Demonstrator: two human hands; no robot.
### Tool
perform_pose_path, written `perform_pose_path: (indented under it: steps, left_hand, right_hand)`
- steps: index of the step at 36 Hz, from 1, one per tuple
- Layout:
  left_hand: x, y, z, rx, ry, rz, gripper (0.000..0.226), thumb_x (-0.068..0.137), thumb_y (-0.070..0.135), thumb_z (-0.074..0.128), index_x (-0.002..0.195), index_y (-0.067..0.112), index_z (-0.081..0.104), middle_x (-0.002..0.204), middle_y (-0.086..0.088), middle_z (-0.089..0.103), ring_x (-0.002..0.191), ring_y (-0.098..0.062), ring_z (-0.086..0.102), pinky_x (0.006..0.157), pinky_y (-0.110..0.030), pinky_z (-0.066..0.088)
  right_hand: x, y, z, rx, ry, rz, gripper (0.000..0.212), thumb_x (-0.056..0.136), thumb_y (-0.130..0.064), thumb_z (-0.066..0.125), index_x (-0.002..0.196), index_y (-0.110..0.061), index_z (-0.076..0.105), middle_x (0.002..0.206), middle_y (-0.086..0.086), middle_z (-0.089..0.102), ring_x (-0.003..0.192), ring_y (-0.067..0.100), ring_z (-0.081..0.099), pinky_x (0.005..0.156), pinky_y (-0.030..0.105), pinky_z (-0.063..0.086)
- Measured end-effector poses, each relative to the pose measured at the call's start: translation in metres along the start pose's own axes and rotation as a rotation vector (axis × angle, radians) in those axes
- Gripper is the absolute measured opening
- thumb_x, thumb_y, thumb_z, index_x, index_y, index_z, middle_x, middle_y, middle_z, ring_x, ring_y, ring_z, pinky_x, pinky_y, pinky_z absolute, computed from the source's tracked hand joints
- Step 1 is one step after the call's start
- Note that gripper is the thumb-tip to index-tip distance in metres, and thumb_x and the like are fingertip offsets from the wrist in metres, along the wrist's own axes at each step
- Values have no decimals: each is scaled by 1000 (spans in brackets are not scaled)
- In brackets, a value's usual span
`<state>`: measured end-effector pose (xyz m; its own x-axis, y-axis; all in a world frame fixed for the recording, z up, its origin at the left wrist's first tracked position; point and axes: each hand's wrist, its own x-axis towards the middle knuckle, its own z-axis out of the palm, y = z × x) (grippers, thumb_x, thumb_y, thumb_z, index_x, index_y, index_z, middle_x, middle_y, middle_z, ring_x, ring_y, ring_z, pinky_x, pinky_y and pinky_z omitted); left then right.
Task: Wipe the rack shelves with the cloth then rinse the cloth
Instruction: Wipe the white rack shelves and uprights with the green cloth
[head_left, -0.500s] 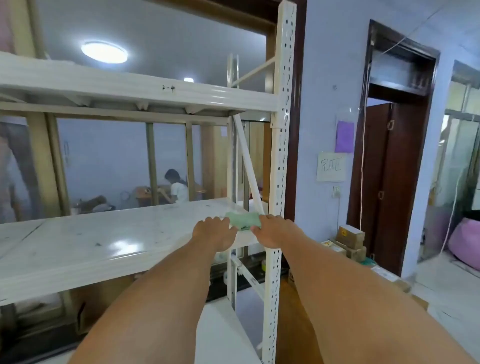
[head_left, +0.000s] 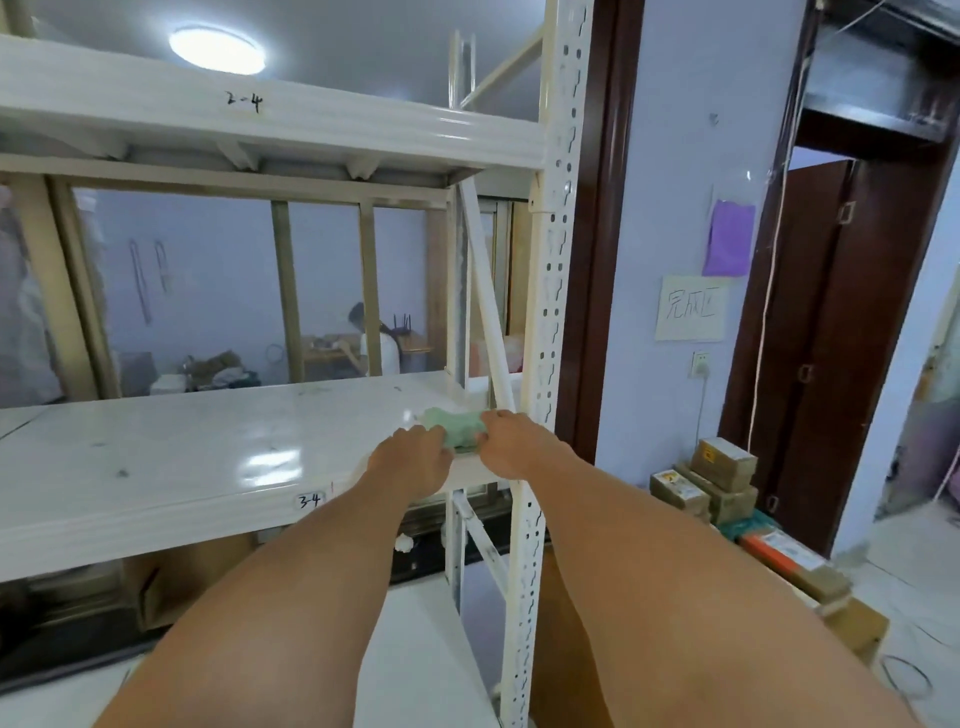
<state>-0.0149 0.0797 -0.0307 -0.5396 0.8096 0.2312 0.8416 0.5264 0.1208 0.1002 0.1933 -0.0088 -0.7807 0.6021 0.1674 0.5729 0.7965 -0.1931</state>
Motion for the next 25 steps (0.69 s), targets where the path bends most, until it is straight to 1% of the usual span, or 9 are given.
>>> perform_pose_path:
  steps: [5, 10, 12, 14, 17, 20, 23, 25]
  left_hand:
    - [9, -2, 9, -12, 74, -23, 38, 104, 36, 39, 136, 18, 51, 128, -10, 58, 113, -29, 54, 91, -42, 47]
    - [1, -11, 11, 16, 176, -39, 39, 102, 42, 46, 131, 17, 58, 120, -8, 61, 109, -25, 55, 89, -37, 47]
    - [-4, -18, 11, 18, 192, -44, 41, 102, 44, 48, 131, 18, 59, 122, -7, 60, 113, -24, 53, 91, -36, 45]
    - [-8, -24, 10, 0, 188, -45, 41, 100, 47, 50, 128, 19, 61, 122, -6, 59, 116, -23, 51, 94, -36, 44]
    - [-16, -31, 7, -10, 179, -69, 38, 97, 49, 55, 123, 23, 65, 120, -2, 59, 116, -21, 51, 95, -36, 46]
    - [-25, -40, 6, -1, 193, -87, 35, 96, 46, 60, 122, 24, 66, 118, 1, 59, 117, -18, 50, 95, -35, 47]
    - [-38, -49, 5, 13, 240, -118, 31, 97, 42, 59, 120, 23, 66, 118, 2, 60, 115, -18, 51, 95, -34, 47]
    - [-47, -54, 5, 28, 270, -145, 29, 98, 40, 58, 119, 22, 67, 118, 1, 61, 114, -19, 53, 94, -35, 48]
  right_hand:
    - [19, 6, 2, 17, -35, -72, 44, 102, -26, 35, 143, -13, 41, 144, 11, 46, 127, 33, 46, 104, 51, 42]
    - [31, 6, 9, 150, -42, -108, 45, 103, -29, 35, 144, -13, 41, 146, 13, 44, 132, 33, 43, 108, 51, 38]
    - [35, 3, 10, 199, -46, -118, 44, 104, -32, 33, 141, -13, 44, 142, 13, 48, 130, 33, 45, 108, 49, 39]
    - [39, -1, 13, 207, -56, -140, 40, 103, -34, 33, 133, -13, 50, 133, 11, 53, 122, 32, 51, 102, 48, 43]
    - [44, -4, 20, 135, -101, -180, 37, 101, -32, 36, 128, -13, 53, 129, 9, 55, 115, 30, 54, 99, 47, 46]
    - [40, -3, 24, 42, -127, -229, 34, 101, -24, 40, 131, -14, 53, 123, 8, 60, 112, 27, 57, 100, 45, 47]
    - [38, -3, 24, 0, -71, -269, 37, 101, -20, 40, 138, -17, 48, 120, 9, 62, 111, 28, 58, 101, 43, 46]
    - [39, -5, 25, -39, -8, -289, 39, 100, -20, 40, 137, -17, 47, 115, 9, 65, 106, 28, 61, 98, 42, 48]
